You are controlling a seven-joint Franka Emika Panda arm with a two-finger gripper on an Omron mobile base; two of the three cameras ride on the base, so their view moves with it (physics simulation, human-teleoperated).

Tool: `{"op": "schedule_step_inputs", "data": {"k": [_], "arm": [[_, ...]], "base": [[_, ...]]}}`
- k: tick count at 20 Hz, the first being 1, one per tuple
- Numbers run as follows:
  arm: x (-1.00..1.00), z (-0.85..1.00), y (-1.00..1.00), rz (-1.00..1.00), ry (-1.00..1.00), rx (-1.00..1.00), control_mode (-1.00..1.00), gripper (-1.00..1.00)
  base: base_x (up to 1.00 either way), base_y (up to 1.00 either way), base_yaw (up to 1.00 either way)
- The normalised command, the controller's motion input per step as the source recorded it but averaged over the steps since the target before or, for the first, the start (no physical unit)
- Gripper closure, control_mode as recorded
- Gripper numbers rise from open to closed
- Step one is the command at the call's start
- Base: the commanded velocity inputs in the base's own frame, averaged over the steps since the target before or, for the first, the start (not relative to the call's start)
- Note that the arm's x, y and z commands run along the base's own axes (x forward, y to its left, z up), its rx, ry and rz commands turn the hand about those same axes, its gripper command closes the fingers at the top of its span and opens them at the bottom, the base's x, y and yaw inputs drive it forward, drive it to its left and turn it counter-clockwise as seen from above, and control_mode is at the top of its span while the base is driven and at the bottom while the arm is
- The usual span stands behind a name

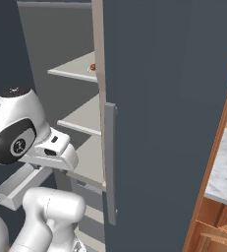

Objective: Store the kebab skewer in the freezer for long-term storage. Close the freezer door after placing the cooked food.

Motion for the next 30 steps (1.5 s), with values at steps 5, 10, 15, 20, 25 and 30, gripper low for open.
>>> {"op": "schedule_step_inputs", "data": {"k": [5,10,15,20,25,30], "arm": [[-0.09,0.0,0.0,-0.03,-0.01,0.0,1.0,-1.0],[0.0,0.0,0.0,0.0,0.0,0.0,1.0,-1.0],[0.0,0.0,0.0,0.0,0.0,0.0,1.0,-1.0],[0.0,0.0,0.0,0.0,0.0,0.0,1.0,-1.0],[0.0,0.0,0.0,0.0,0.0,0.0,1.0,-1.0],[0.0,0.0,0.0,0.0,0.0,0.0,1.0,-1.0]], "base": [[-0.07,0.0,-0.03],[-0.53,0.01,-0.28],[-0.52,0.22,-0.34],[-0.29,0.47,-0.28],[-0.42,0.35,-0.27],[-0.51,0.2,-0.2]]}}
